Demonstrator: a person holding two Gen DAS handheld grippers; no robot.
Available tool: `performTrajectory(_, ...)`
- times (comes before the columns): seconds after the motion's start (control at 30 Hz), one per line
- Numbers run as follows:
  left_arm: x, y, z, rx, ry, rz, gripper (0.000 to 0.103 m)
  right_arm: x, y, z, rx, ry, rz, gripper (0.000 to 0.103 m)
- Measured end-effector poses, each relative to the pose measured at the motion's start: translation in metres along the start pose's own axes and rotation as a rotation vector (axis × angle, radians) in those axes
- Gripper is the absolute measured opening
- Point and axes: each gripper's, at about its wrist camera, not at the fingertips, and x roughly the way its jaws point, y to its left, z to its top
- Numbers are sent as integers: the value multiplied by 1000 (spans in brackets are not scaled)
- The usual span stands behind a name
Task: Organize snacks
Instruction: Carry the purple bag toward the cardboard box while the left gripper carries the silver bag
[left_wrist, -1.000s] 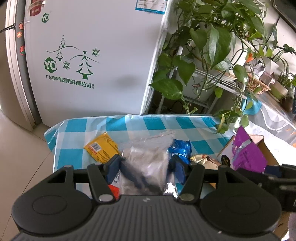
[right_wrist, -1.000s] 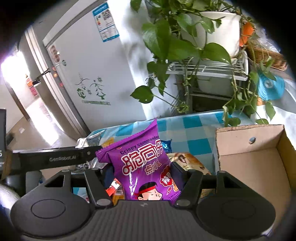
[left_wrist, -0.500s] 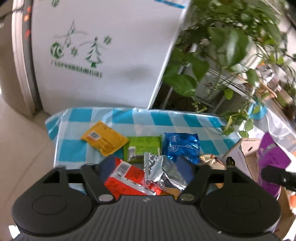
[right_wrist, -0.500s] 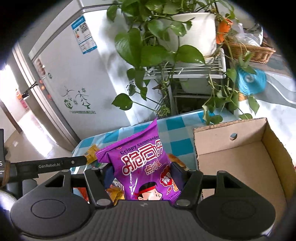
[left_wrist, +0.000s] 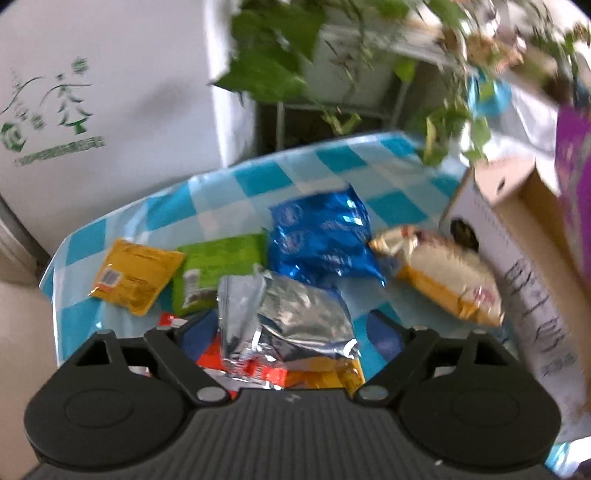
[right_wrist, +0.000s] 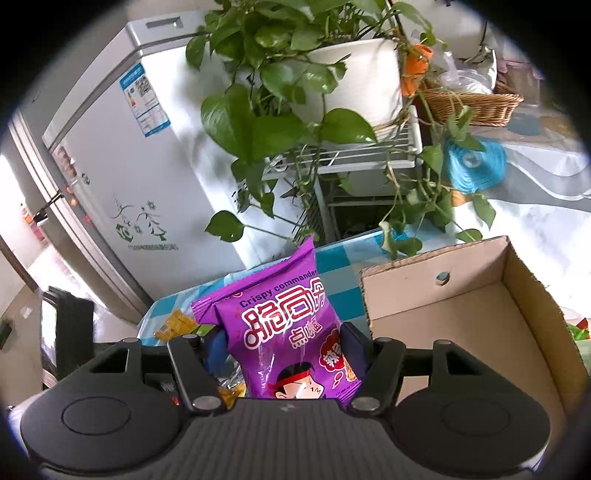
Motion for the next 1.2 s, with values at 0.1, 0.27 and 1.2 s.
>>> performTrajectory(0.1,9,-10,0,52,6,37,89,-1,-2,1,13,-6,-2,69)
performTrajectory(0.27,21,-17,-3,73,-3,75,82,1,-1,1,12,3,-3,69)
performTrajectory(1.2,-82,-15,-34,-255,-227,-28,77,-7,-5,0,31,8,29,69)
